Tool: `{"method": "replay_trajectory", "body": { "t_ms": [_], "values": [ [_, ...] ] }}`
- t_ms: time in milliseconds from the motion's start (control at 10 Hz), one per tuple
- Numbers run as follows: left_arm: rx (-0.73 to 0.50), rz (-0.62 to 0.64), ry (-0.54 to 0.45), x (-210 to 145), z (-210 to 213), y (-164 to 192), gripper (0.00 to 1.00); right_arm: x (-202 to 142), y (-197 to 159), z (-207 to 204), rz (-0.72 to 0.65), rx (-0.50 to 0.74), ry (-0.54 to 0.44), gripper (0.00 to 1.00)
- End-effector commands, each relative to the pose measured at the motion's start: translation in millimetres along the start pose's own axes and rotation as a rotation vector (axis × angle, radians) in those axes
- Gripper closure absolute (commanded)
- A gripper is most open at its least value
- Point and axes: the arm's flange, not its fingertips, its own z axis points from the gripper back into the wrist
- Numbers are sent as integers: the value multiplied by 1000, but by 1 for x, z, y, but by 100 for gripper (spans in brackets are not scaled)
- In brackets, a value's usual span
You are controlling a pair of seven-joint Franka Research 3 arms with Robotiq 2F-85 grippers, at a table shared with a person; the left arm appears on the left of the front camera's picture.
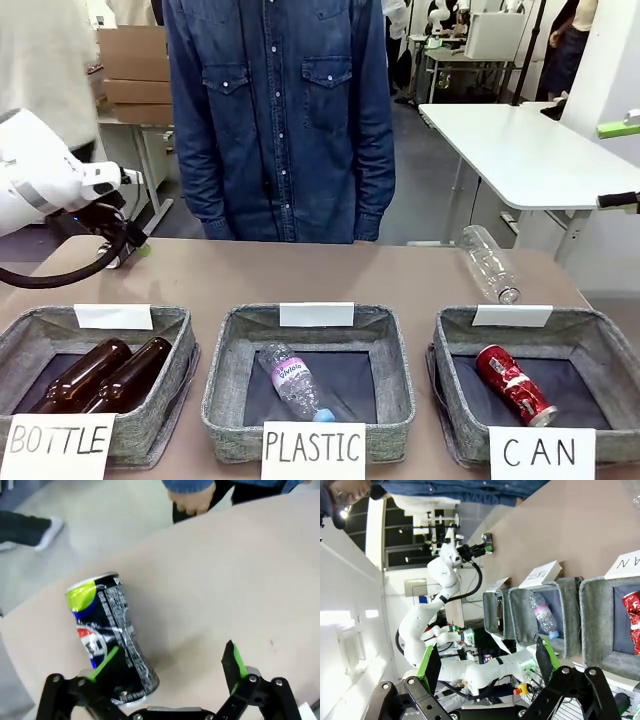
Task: Sort the can waste into the basket.
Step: Pick up the can waste from the table and place it in the right Fabric basket.
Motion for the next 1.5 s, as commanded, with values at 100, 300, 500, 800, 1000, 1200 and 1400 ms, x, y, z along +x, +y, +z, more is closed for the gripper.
{"method": "replay_trajectory", "body": {
  "t_ms": [100,300,500,800,1000,1200,1400],
  "values": [
    [46,74,76,14,-14,21,0,2,0,1,26,-1,6,0],
    [45,95,50,16,-3,28,0,2,0,1,26,-1,6,0],
    [17,104,10,17,15,31,0,2,0,1,26,-1,6,0],
    [55,119,-23,17,30,39,0,2,0,1,26,-1,6,0],
    [34,131,-21,17,30,44,0,2,0,1,26,-1,6,0],
    [29,134,5,16,19,46,0,2,0,1,26,-1,6,0],
    [48,157,48,13,-2,53,0,2,0,1,26,-1,6,0]
  ]
}}
